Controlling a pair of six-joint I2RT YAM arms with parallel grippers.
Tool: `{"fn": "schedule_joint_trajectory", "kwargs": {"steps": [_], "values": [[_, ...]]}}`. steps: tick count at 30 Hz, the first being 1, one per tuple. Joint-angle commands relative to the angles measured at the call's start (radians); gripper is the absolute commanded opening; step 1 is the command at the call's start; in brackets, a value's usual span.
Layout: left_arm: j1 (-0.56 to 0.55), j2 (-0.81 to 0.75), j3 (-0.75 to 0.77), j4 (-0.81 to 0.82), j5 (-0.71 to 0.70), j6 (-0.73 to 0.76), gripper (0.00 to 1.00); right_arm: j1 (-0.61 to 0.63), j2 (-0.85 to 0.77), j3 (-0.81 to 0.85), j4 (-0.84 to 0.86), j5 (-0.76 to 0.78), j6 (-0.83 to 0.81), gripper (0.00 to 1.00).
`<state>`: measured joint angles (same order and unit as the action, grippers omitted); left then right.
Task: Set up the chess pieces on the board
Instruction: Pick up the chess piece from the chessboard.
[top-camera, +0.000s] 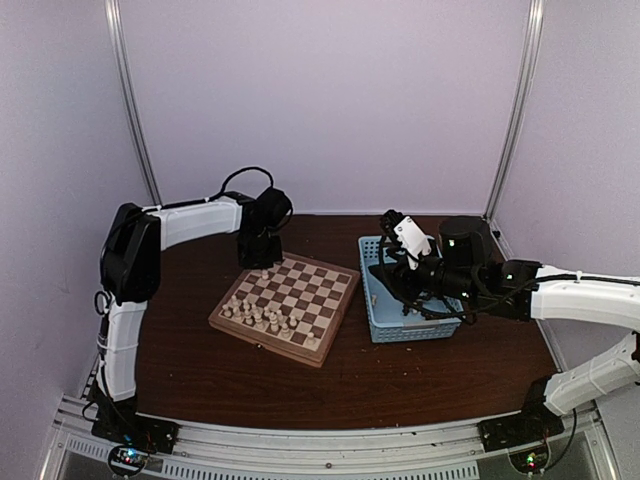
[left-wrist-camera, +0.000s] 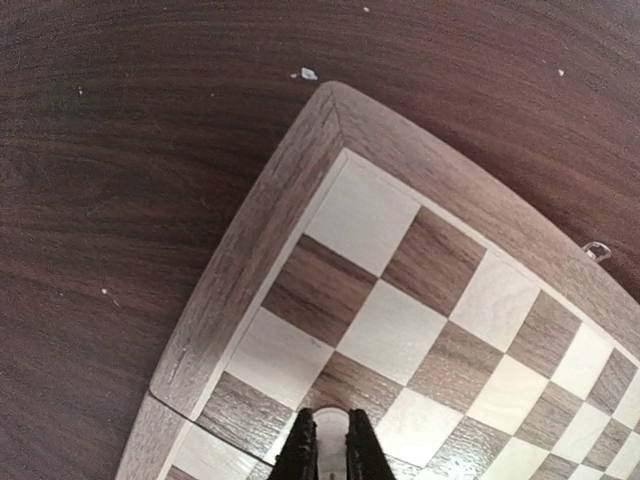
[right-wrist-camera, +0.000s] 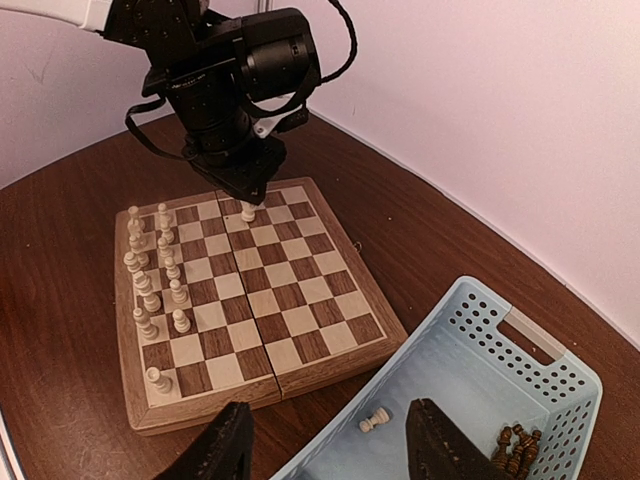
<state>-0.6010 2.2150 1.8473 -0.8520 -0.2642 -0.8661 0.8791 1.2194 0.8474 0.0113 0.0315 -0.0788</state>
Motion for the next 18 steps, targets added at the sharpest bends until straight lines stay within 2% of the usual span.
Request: {"fn": "schedule_joint_trajectory", "kwargs": {"steps": [1,7,12,18], "values": [[-0.006,-0.103,-0.003,-0.011,-0.007,0.057,0.03,-0.006,0.005,0.001,0.006,0.013,0.014,0.55],[-0.047,-0.202,0.010,-0.050,0.080,0.204,0.04,-0.007,0.013,-0.001,0.028,0.013,0.037,0.55],[-0.097,-0.342,-0.110,-0.032,0.192,0.333,0.04,-0.020,0.020,-0.005,0.036,0.012,0.069,0.55],[-0.127,-0.506,-0.313,0.095,0.489,0.405,0.03,-0.078,0.053,0.009,0.023,0.000,0.130,0.54]]}}
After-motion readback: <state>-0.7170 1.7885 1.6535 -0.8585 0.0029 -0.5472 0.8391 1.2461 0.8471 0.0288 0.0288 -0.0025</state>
